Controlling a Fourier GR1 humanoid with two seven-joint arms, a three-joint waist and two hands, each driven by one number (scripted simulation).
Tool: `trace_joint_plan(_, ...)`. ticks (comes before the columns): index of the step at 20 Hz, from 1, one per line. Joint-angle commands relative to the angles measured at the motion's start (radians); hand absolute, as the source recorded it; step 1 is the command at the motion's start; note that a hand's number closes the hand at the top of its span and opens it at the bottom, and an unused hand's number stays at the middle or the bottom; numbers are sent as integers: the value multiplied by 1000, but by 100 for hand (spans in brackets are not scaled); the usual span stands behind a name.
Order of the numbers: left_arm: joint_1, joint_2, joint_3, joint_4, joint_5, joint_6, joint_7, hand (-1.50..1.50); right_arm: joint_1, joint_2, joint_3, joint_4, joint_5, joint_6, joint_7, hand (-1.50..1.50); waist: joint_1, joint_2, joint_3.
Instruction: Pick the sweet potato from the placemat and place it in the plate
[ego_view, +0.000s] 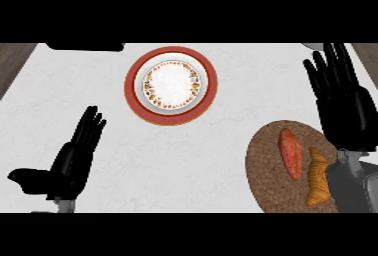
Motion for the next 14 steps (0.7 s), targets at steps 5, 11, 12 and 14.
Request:
trace_joint_plan(5, -186, 126, 55, 2, -90, -32, 19, 0, -119, 19, 328, 93, 137, 232, -52, 150, 29, 2, 22)
trace_joint_plan(11, -240, 167, 74, 18, -85, -59, 69, 0, -2, -110, 494, 231, 659, 14, -22, 150, -15, -1, 22)
trace_joint_plan(12, -255, 172, 83, 49, -80, -75, 71, 0, 67, -11, 512, 249, 644, -60, -80, -150, -24, -1, 23)
trace_joint_plan(14, -257, 181, 96, 25, -81, -72, 95, 0, 137, 35, 438, 308, 564, -106, -242, -150, -20, -3, 25)
